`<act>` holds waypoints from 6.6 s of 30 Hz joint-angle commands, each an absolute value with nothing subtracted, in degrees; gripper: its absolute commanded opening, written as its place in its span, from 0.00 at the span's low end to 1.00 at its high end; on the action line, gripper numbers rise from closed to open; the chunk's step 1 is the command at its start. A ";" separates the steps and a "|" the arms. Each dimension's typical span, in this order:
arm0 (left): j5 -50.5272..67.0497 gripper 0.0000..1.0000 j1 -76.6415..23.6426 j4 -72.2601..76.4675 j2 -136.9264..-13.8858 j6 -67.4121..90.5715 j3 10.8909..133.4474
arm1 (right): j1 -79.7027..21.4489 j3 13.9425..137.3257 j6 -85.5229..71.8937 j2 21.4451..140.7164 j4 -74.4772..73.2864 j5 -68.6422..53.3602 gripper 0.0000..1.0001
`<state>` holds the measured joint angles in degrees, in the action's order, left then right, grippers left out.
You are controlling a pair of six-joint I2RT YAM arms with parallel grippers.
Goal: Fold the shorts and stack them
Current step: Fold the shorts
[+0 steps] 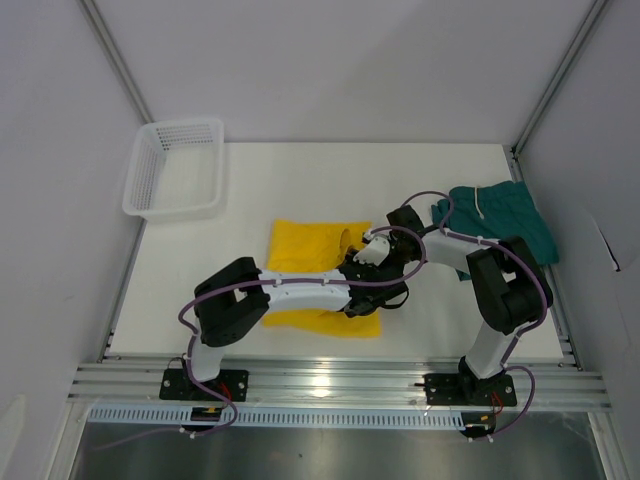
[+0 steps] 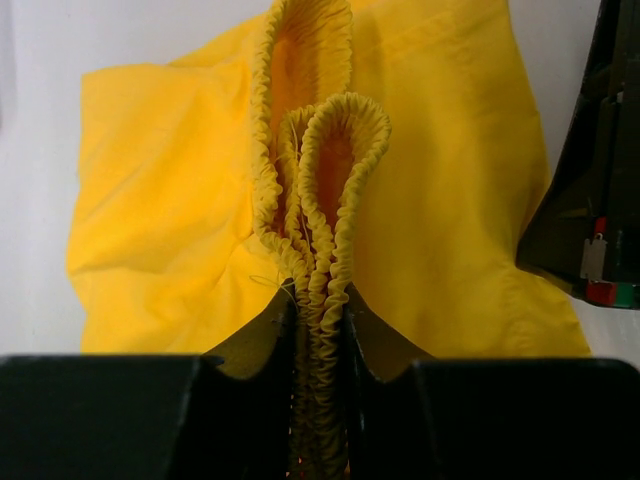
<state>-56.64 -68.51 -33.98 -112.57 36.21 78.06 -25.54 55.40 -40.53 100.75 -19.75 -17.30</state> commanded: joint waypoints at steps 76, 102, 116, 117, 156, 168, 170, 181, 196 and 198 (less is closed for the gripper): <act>-28.13 0.99 -61.27 -3.51 -70.14 31.03 46.06 | -12.13 51.33 -33.39 81.92 -21.63 -26.27 0.75; -24.43 0.98 -66.44 -9.48 -96.41 30.41 64.24 | -24.52 62.40 -37.36 96.58 -21.18 -16.17 0.93; -30.50 0.87 -65.92 -17.67 -106.70 33.40 69.70 | -25.93 67.32 -36.39 102.13 -23.28 -13.71 0.67; -30.41 0.84 -65.74 -17.67 -107.05 33.49 69.87 | -26.01 68.02 -35.86 102.56 -23.46 -13.28 0.66; -21.97 0.76 -62.32 -6.58 -77.86 25.23 44.46 | -21.27 59.50 -37.88 91.84 -10.46 -28.73 0.49; -26.10 0.75 -62.40 -13.36 -84.46 23.29 56.85 | -21.01 42.48 -47.09 88.95 10.95 -34.63 0.22; -26.28 0.72 -62.40 -13.36 -86.04 23.03 57.48 | -20.74 40.18 -49.30 88.68 14.57 -34.80 0.23; -27.95 0.61 -62.49 -13.80 -93.16 23.20 61.87 | -20.65 37.18 -54.49 92.98 24.70 -34.80 0.33; -31.99 0.46 -62.49 -16.35 -98.52 23.29 65.74 | -20.57 37.09 -53.26 94.66 24.43 -33.75 0.31; -32.17 0.45 -62.49 -16.43 -98.96 23.47 65.83 | -20.57 36.74 -53.17 94.66 24.78 -33.84 0.31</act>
